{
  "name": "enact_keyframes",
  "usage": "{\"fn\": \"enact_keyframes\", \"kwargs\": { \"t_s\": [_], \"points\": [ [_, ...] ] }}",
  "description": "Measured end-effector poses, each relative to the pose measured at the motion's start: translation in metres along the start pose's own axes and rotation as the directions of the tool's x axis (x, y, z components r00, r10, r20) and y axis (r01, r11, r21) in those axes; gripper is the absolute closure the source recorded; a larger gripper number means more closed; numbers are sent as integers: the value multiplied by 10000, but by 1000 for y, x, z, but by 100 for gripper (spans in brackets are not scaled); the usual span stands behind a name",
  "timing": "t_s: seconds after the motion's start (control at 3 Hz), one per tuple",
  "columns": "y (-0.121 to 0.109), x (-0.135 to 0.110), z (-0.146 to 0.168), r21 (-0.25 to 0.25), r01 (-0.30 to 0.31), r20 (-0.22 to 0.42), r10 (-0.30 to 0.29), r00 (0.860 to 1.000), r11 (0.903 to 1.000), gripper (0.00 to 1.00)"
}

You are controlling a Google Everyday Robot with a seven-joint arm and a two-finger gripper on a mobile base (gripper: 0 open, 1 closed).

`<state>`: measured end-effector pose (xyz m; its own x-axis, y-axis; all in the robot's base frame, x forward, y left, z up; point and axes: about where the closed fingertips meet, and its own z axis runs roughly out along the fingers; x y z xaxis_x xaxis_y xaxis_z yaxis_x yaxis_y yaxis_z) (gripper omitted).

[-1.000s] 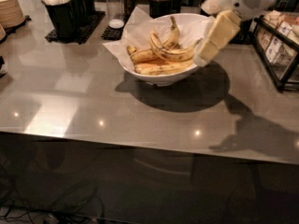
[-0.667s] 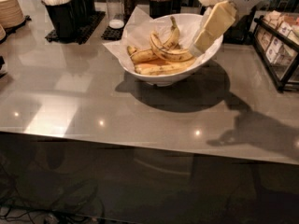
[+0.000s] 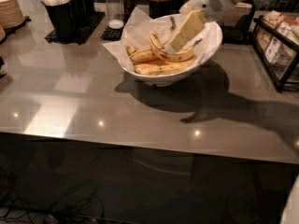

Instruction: Pick banana from white bowl

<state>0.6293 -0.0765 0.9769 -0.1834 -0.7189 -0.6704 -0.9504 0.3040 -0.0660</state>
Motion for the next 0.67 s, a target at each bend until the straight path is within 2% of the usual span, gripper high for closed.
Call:
{"fn": "enact_keyframes", "kwargs": {
  "t_s": [0.67],
  "points": [
    [-3,-1,6,88,-33,16,33,10000,10000,0]
  ]
}}
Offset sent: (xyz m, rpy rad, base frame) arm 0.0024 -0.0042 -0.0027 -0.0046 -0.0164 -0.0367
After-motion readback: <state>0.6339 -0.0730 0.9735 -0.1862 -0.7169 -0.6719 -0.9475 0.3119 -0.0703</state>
